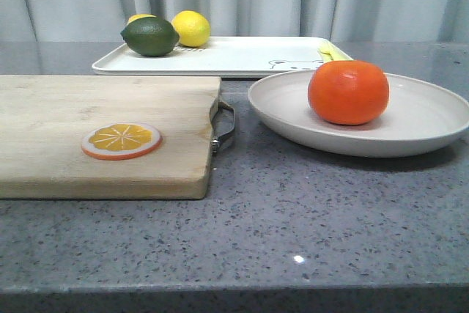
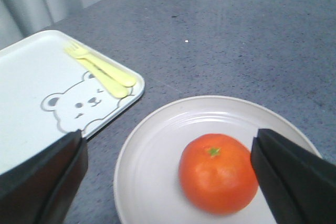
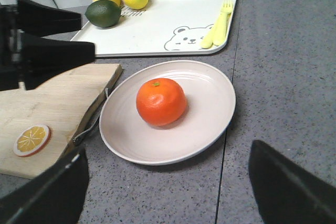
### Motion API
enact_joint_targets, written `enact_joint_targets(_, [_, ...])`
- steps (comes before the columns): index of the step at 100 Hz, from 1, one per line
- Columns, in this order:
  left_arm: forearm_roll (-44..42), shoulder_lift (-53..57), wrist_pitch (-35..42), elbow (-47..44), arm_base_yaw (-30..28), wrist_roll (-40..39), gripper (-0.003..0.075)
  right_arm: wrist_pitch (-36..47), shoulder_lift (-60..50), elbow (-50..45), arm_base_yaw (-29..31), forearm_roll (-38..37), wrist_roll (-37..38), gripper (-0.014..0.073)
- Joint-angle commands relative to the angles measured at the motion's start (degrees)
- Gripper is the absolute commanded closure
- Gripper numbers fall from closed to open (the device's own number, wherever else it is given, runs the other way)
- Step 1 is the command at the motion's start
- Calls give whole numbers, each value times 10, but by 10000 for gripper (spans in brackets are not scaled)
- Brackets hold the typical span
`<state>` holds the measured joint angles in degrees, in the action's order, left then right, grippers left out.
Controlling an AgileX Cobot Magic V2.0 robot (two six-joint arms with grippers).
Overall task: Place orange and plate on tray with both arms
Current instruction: 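Open the left gripper and withdraw it upward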
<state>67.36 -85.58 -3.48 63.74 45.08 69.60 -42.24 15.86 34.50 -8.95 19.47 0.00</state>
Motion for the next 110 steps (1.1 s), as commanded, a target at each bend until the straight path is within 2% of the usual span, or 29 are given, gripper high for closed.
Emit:
enact_joint_targets(1, [8, 79, 41, -40, -15, 0, 109, 36, 11, 19, 0, 4, 0, -22])
enact_joint_targets(33, [7, 313, 47, -231, -91, 0, 110, 36, 11, 19, 0, 3, 0, -22])
enact_joint_targets(62, [12, 478, 65, -377, -112, 0, 110, 11, 11, 18, 0, 3, 0, -22])
enact_joint_targets(92, [12, 527, 83, -415, -112, 0, 110, 49, 20, 18, 0, 3, 0, -19])
enact_joint_targets(110, [12, 527, 83, -415, -112, 0, 110, 96, 112, 18, 0, 3, 0, -19])
